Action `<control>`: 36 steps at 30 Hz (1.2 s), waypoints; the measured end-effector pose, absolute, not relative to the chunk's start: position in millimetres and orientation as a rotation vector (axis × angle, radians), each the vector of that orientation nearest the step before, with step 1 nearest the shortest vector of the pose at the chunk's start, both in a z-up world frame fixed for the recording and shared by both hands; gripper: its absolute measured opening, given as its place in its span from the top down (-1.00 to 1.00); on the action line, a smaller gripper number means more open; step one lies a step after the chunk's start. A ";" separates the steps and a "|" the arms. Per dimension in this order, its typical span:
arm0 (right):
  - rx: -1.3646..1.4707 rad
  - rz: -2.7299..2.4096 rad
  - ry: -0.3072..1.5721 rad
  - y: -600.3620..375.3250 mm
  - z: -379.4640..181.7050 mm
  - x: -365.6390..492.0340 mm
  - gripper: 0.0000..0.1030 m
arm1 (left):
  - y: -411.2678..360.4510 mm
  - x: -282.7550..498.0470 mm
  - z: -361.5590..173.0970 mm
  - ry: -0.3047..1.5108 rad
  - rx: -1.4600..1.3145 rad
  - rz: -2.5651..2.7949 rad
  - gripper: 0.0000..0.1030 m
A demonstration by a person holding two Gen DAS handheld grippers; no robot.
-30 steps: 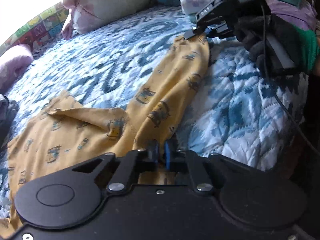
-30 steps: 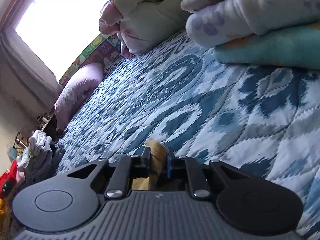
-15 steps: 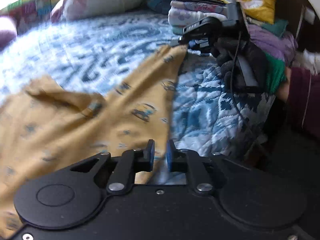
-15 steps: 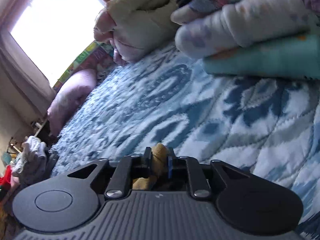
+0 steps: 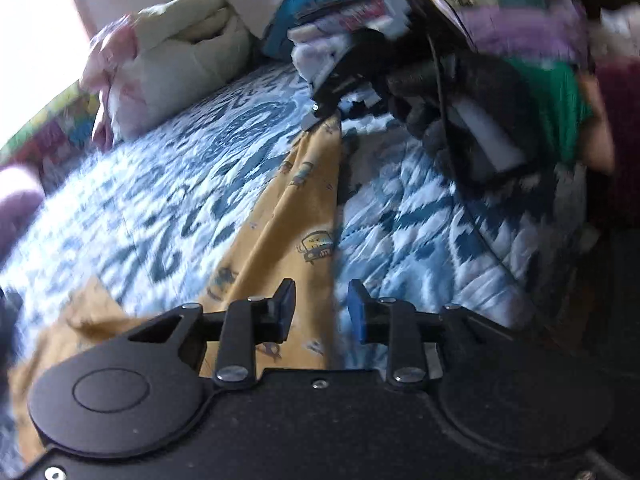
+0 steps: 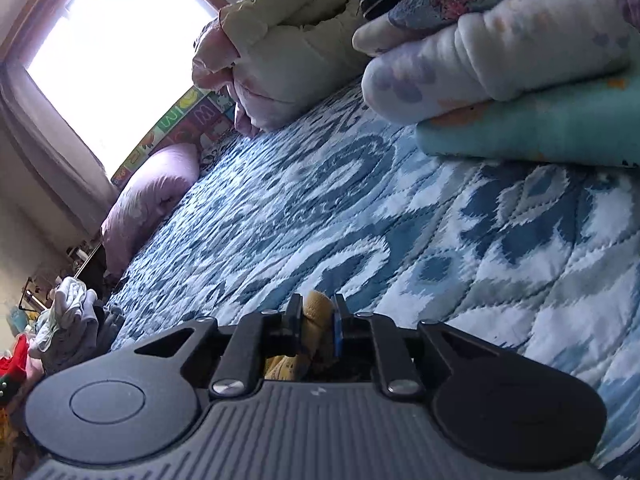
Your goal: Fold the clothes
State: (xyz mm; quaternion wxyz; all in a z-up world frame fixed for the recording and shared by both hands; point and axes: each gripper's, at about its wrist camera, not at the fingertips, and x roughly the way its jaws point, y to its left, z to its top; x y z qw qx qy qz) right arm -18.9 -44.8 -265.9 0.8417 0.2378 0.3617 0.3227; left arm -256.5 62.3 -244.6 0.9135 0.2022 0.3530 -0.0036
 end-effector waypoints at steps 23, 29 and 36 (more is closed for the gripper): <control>0.490 0.634 0.790 -42.7 -267.4 -13.5 0.32 | 95.8 -219.8 -211.4 0.695 0.094 -0.011 0.23; 0.495 0.648 0.802 -53.8 -268.3 -16.9 0.39 | 148.2 -147.3 -196.3 0.747 -0.175 -0.005 0.26; 0.519 0.676 0.818 -61.9 -270.8 -13.2 0.38 | 145.3 -67.8 -216.8 0.861 -0.197 -0.045 0.29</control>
